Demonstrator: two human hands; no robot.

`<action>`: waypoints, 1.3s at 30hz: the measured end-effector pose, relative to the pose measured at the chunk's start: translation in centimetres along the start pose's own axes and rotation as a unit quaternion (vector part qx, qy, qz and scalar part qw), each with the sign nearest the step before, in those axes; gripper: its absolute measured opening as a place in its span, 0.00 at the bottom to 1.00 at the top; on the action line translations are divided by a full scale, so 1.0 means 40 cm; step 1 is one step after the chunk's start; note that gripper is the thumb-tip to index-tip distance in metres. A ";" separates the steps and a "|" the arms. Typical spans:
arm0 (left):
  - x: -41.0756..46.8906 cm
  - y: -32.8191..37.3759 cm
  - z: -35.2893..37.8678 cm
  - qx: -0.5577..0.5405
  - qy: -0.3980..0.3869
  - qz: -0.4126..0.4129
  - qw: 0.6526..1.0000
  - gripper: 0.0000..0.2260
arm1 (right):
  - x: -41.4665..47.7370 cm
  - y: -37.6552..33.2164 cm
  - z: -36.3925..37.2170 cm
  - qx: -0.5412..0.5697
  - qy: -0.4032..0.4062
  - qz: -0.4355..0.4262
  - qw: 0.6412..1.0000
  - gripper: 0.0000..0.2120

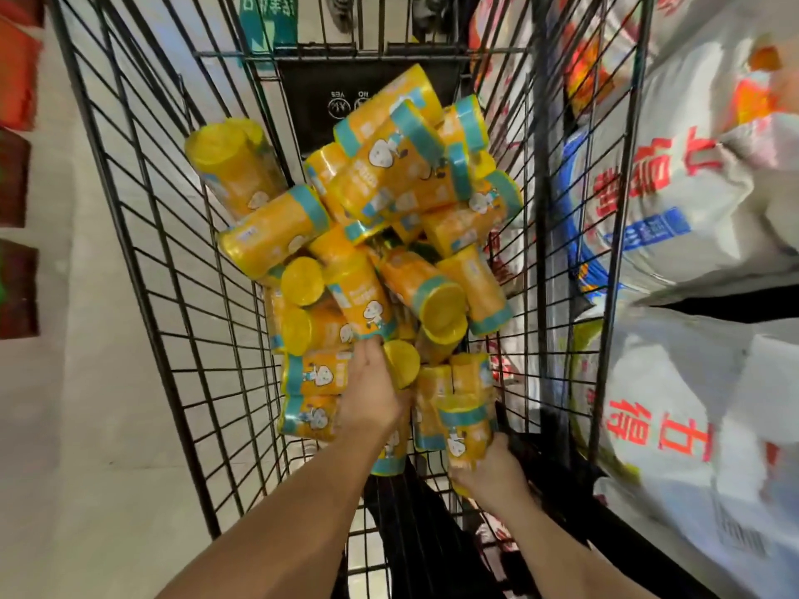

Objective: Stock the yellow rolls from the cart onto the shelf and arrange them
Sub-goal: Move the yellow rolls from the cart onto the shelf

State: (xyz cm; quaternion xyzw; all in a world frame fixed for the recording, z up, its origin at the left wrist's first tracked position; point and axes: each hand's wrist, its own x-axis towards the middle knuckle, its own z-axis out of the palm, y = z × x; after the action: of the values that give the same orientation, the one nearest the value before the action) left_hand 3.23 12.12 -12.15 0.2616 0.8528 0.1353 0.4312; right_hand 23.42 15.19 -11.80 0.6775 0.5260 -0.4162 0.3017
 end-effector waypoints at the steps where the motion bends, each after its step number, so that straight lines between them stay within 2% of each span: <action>1: 0.002 0.001 0.004 0.011 0.008 0.001 1.000 0.37 | 0.000 0.003 0.001 0.006 0.003 -0.005 1.000 0.33; 7: 0.008 0.003 0.011 0.038 0.028 0.018 0.999 0.37 | -0.026 0.009 -0.021 0.032 0.010 -0.016 0.999 0.24; 12: -0.022 -0.008 -0.017 0.033 0.038 0.063 0.997 0.34 | -0.056 -0.005 -0.035 0.080 0.029 -0.025 0.996 0.22; 16: -0.071 -0.002 -0.091 -0.082 0.037 0.063 0.994 0.35 | -0.100 -0.028 -0.036 0.136 0.054 -0.016 0.989 0.20; 20: -0.117 -0.002 -0.183 -0.197 0.038 0.085 0.976 0.34 | -0.159 -0.036 -0.043 0.143 0.104 -0.051 0.983 0.20; 23: -0.171 0.004 -0.258 -0.286 0.009 0.077 0.955 0.29 | -0.228 -0.034 -0.049 0.185 0.137 -0.080 0.970 0.28; 26: -0.222 0.004 -0.329 -0.345 0.001 0.092 0.934 0.29 | -0.308 -0.042 -0.064 0.244 0.159 -0.109 0.950 0.31; 31: -0.316 0.029 -0.438 -0.375 0.006 0.141 0.916 0.28 | -0.464 -0.062 -0.098 0.323 0.215 -0.176 0.904 0.28; 35: -0.403 0.062 -0.509 -0.469 -0.033 0.137 0.872 0.29 | -0.586 -0.068 -0.125 0.382 0.252 -0.238 0.857 0.27; 39: -0.509 0.097 -0.575 -0.505 -0.051 0.178 0.843 0.23 | -0.703 -0.070 -0.149 0.444 0.261 -0.296 0.804 0.31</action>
State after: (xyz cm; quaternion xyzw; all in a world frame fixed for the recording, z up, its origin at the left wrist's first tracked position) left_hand -4.02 3.76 16.76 0.1613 0.5824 0.6078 0.5151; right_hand 19.36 7.98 15.88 0.6321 0.5173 -0.4809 -0.3187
